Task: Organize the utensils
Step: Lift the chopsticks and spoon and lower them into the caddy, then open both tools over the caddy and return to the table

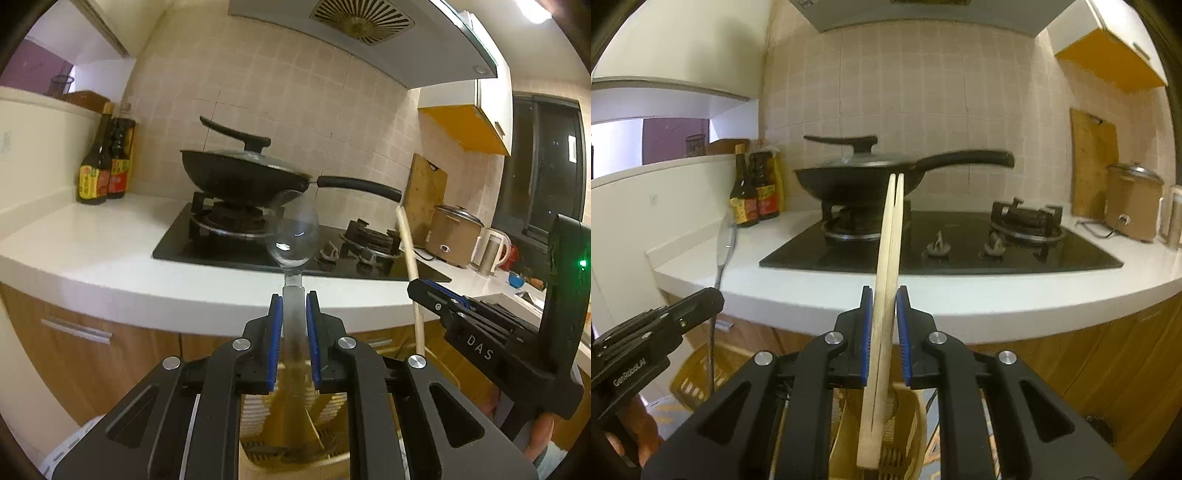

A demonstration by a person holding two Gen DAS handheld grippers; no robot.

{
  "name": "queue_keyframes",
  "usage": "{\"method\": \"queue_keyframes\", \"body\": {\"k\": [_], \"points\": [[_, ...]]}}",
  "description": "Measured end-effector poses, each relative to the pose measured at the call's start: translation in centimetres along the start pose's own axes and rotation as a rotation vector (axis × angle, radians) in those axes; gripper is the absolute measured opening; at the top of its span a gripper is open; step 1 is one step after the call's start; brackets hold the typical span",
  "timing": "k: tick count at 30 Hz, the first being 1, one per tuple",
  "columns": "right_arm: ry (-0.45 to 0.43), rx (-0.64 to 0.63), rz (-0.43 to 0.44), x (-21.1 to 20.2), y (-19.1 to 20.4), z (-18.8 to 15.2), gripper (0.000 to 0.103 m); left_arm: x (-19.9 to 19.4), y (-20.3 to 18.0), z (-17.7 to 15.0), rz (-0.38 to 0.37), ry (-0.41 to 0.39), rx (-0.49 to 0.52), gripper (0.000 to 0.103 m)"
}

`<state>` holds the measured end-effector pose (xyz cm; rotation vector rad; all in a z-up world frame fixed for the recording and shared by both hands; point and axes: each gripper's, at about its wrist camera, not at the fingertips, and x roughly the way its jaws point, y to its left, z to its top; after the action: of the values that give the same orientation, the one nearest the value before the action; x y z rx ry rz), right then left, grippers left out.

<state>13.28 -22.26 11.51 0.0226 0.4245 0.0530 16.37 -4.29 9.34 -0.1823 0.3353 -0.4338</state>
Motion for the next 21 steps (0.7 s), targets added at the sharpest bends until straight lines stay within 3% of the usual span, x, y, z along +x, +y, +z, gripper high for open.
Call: {"method": "queue_keyframes", "body": {"k": [4,9,18,21], "points": [[0.012,-0.015,0.001,-1.1,0.1,-0.8,0.016,-0.7,0.4,-0.5,-0.014,0.011,-0.02,0.012],[0.029,0.015,0.035,-3.7,-0.4,-1.9,0.022,-2.4,1.1,-1.5,-0.024,0.029,-0.065,0.022],[0.074,0.066,0.087,-9.0,-1.9,-4.3,0.022,-6.4,2.6,-1.9,-0.043,0.041,-0.128,0.024],[0.109,0.104,0.113,-10.9,-2.7,-5.4,0.03,-8.4,2.6,-1.9,-0.047,0.052,-0.116,0.036]]}}
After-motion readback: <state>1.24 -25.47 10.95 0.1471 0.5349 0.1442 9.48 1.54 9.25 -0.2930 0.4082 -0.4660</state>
